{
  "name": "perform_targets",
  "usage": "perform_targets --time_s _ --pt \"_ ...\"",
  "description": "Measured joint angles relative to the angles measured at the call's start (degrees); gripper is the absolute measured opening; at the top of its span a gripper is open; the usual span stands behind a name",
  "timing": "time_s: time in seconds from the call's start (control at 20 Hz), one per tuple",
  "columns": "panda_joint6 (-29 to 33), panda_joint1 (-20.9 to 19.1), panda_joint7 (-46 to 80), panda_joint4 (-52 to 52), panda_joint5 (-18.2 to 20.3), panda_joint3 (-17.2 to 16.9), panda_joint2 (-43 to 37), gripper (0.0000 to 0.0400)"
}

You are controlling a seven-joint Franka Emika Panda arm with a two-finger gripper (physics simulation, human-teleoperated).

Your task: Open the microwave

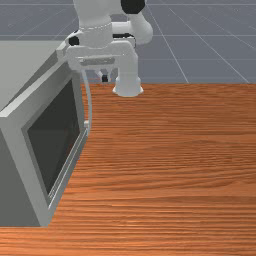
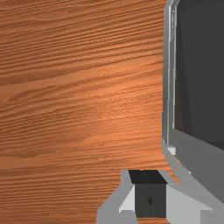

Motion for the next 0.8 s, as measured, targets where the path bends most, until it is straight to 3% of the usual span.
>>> perform_targets --time_s 0.2,0.5,0.8 --pt "0.01 -0.46 0.8 -0.1 -0.63 -1.19 -8.98 0.0" --pt "0.94 -4.98 1.05 0.13 -5.51 -5.11 -11.29 0.0" --pt "10.93 -6.64 7.66 -5.5 -13.22 -5.1 -10.62 0.0"
